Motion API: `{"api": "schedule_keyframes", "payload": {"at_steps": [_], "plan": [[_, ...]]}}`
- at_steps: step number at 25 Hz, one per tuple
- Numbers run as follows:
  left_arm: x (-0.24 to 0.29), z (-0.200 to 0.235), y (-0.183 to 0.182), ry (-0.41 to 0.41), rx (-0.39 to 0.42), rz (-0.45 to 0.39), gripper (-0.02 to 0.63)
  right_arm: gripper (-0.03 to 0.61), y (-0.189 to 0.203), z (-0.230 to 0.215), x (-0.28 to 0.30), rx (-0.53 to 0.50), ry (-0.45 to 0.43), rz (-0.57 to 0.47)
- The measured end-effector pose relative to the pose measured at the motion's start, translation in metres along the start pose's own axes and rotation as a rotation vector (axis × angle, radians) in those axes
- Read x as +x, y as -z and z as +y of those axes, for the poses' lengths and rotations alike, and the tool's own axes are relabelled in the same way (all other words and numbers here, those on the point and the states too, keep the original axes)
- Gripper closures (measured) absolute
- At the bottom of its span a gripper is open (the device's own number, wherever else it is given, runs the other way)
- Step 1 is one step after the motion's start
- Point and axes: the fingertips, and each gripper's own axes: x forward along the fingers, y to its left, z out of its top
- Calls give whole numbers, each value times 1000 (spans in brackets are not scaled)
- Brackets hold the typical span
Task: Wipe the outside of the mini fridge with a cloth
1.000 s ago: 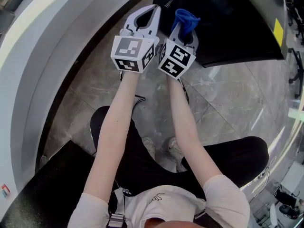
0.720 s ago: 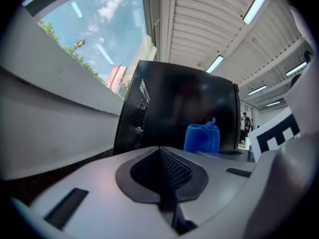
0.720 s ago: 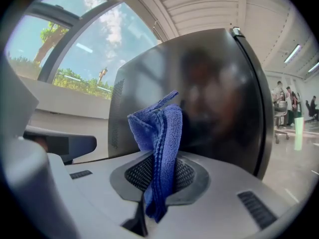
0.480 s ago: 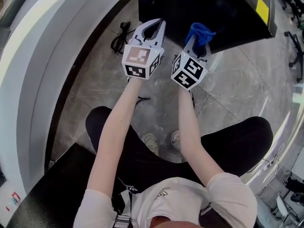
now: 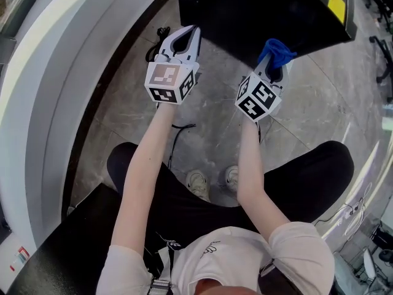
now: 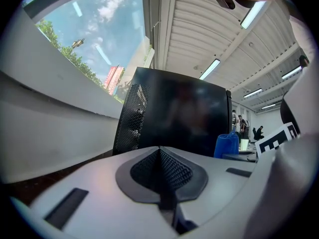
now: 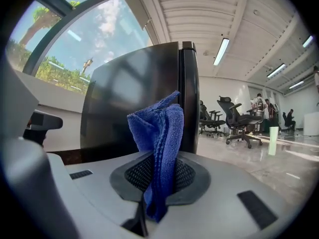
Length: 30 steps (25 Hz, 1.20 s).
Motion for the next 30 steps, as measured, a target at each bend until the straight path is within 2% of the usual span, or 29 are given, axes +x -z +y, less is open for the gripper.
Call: {"api": "schedule_keyframes", "payload": {"at_steps": [8,12,17,24,27,30], "plan": [[5,3,0,-2,-27,-12,609,506,13,-48,-5,38,106,43],[10,-8,-1,23,-6,-8,609,506,15,-59,-7,8,114,40],[9,-17,-1,42,13,1,609,506,17,-61,-12,38,114,34],[11,-17,0,23,50,10,609,506,8,-22,-27,-6,15,-27],[6,-7,-6,-9,51,-5,609,506,-4,17,-36,6,-99,-59],[-5,9,-13,-73,74,-18,609,506,-8,61,-37,84,-210,-59]]}}
